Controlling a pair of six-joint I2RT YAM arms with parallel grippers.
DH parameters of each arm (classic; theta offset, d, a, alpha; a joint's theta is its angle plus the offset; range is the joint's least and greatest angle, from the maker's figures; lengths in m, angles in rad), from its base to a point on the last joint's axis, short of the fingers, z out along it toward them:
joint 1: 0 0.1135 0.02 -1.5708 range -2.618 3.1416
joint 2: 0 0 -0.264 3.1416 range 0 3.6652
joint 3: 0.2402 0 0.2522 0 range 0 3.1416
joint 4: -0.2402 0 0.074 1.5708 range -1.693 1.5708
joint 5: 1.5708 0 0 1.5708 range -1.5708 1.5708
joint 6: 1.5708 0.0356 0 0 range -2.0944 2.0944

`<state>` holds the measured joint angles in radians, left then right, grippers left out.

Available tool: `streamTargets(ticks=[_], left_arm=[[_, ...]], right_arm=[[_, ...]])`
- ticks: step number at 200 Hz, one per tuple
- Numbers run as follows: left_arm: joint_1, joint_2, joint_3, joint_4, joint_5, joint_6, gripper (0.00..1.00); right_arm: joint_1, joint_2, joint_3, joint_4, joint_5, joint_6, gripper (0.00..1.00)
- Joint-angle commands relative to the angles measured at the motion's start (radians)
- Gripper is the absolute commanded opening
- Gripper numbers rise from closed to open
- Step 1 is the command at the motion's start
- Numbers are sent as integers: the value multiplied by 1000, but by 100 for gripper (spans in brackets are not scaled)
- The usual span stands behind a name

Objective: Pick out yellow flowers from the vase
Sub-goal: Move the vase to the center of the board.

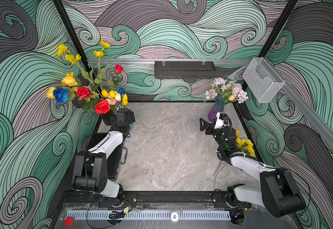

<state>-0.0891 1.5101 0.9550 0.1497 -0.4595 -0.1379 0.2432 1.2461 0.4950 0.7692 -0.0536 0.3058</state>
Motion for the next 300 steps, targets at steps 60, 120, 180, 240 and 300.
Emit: streamTargets(ticks=[60, 120, 180, 240, 300], left_arm=[[38, 67, 54, 73, 98, -3, 97], [52, 67, -10, 223, 188, 8, 88], [60, 73, -66, 326, 209, 16, 86], [65, 88, -89, 375, 209, 43, 78], [65, 66, -139, 426, 183, 36, 69]], right_arm=[[8, -54, -24, -36, -29, 3, 100], [9, -47, -24, -37, -28, 1, 100], [9, -39, -21, -41, -27, -4, 100], [9, -32, -18, -41, -27, -2, 100], [10, -27, -13, -48, -29, 2, 100]])
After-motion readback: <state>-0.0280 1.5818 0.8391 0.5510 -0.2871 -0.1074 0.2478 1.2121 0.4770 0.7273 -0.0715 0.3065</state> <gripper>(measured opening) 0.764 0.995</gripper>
